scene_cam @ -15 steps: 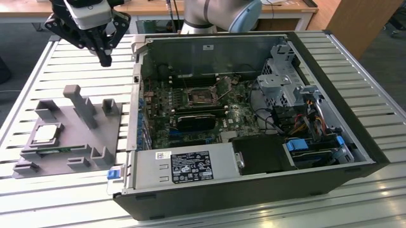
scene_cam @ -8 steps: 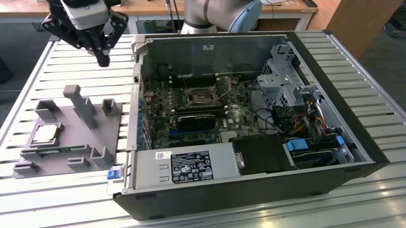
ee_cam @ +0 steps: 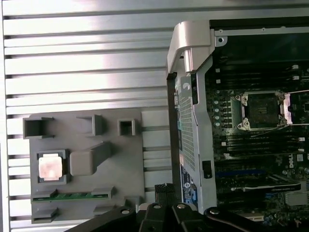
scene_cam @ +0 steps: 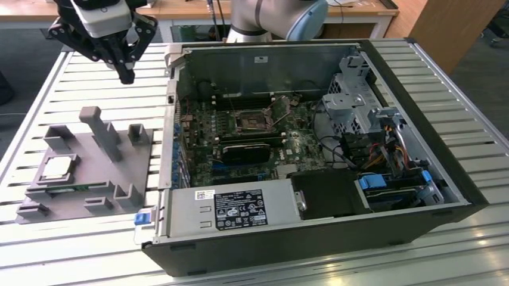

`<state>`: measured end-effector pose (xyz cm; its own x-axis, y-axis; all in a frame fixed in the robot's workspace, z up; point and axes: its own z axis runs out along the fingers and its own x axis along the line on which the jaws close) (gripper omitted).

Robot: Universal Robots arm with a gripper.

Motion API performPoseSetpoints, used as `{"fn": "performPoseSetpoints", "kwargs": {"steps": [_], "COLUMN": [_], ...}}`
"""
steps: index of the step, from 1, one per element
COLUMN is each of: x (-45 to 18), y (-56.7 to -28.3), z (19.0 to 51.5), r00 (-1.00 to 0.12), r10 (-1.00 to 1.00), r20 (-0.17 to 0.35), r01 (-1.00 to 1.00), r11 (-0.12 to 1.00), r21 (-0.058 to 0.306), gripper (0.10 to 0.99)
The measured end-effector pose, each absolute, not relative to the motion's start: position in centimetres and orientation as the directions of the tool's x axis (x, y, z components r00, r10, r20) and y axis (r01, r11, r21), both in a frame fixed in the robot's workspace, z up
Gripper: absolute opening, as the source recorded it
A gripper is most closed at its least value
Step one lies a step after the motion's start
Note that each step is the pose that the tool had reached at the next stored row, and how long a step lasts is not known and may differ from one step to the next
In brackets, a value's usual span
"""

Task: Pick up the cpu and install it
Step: 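Reach for the cpu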

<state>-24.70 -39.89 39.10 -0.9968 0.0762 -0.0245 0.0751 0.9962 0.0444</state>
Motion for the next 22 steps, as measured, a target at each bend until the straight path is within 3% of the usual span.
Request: {"fn": "performPoseSetpoints", "kwargs": {"steps": [22], "x": [-25.9], "y": [-39.9], "z": [39.1], "r00": [-0.997], "r10": [0.076], "r20": [-0.024], "r01": [0.075], "r11": [0.996], "r21": [0.044], "gripper": [0.106]}}
